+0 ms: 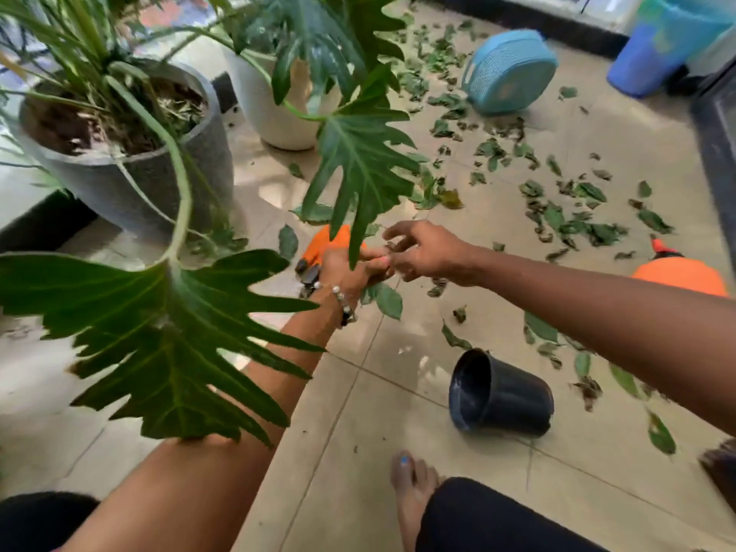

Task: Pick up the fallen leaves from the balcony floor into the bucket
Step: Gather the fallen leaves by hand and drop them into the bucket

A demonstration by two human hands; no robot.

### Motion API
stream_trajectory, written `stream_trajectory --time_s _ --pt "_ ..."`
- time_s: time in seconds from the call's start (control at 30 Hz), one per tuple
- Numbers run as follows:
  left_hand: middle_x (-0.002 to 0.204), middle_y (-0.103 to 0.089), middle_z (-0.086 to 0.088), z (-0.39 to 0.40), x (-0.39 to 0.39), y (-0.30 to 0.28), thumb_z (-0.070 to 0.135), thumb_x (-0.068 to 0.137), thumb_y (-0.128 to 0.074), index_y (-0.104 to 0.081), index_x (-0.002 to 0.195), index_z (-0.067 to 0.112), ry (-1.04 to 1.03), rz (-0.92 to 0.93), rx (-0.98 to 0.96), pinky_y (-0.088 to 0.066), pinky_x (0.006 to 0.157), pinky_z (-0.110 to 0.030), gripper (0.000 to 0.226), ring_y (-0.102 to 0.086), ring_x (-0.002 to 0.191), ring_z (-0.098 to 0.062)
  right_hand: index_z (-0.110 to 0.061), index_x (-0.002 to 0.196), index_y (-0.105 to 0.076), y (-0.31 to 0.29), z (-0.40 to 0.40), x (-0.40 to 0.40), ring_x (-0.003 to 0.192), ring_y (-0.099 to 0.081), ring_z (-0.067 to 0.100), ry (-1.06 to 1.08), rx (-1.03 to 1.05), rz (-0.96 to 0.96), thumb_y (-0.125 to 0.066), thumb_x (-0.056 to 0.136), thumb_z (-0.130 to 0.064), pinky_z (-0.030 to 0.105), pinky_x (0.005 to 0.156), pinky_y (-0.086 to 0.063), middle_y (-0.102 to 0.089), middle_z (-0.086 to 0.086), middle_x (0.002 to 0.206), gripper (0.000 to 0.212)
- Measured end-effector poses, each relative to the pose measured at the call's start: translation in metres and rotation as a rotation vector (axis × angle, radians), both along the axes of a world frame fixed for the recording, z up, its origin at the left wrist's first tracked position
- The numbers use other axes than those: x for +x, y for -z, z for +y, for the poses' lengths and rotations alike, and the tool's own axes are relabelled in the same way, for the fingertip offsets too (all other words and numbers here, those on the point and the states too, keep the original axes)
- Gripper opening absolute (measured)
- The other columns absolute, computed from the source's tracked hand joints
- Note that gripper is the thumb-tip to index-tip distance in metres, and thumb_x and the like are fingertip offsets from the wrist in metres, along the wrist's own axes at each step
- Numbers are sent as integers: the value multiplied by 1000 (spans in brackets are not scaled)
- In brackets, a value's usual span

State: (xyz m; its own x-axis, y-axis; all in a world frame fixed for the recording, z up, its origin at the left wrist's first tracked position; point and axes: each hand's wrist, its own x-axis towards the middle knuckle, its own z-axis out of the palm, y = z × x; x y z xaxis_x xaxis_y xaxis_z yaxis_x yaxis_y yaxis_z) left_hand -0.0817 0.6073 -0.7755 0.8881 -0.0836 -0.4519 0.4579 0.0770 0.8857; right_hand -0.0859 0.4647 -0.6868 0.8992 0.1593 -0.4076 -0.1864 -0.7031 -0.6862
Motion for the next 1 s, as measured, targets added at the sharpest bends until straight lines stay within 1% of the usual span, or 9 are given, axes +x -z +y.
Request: stream_trajectory --time_s 0.07,0.13,0.27,0.37,0.5,0.63,0.77,0.87,1.0 --pt "92 -74 -8 3 1 12 32 67 -81 -62 111 4 -25 51 47 -61 75 -36 56 -72 84 -22 -12 110 -67 18 2 3 83 -68 23 -1 87 -48 -73 82 -13 34 73 -60 -68 12 101 29" --pt "111 -71 -12 6 -1 19 24 55 -89 -63 120 4 -101 121 -29 -60 79 -35 72 -72 91 -20 -17 90 -74 42 5 5 87 -69 19 -21 68 -154 -76 79 -15 31 77 -58 -72 1 92 11" --pt "117 -65 -21 13 -10 25 -9 91 -56 -54 126 -9 -126 258 -185 -59 60 -26 35 -68 78 -16 -11 100 -76 87 0 4 90 -62 7 -112 177 -87 -75 80 -6 22 86 -52 -71 1 96 21" --pt "80 -72 -17 14 -14 27 -7 96 -45 -60 101 -9 -222 343 -206 -61 60 -31 15 -69 71 -23 -8 96 -77 107 0 8 92 -65 14 -126 21 -167 -76 79 -5 24 86 -50 -74 8 98 17" --pt "80 -67 -20 28 -15 56 -5 90 -56 -63 89 1 -371 299 143 -58 52 -31 9 -67 59 -29 -7 96 -77 135 -8 17 93 -68 23 -45 -242 -258 -73 81 -6 31 86 -50 -74 10 97 16" --pt "101 -71 -13 52 -18 76 13 82 -70 -73 98 16 -342 160 777 -53 91 -35 16 -67 95 -30 -7 123 -62 154 -20 10 111 -55 31 -126 -331 -180 -67 88 -19 36 95 -44 -62 16 119 37" --pt "111 -66 -12 52 -16 73 16 84 -72 -67 112 10 -316 104 861 -41 93 -31 29 -56 112 -29 -10 131 -51 182 -13 -8 120 -45 32 -325 -593 -201 -57 95 -23 41 103 -40 -45 14 135 39" --pt "122 -62 -13 45 -17 67 15 88 -69 -62 123 11 -317 110 851 -39 91 -26 36 -55 115 -26 -9 110 -61 186 -11 -10 93 -59 28 -294 -618 -285 -46 97 -23 37 85 -47 -53 5 105 23" --pt "121 -63 -10 38 -14 61 16 89 -69 -64 125 13 -219 36 960 -40 85 -27 37 -56 113 -26 -4 93 -67 172 -15 -2 89 -60 27 -196 -539 -350 -45 91 0 26 68 -35 -60 8 88 23"
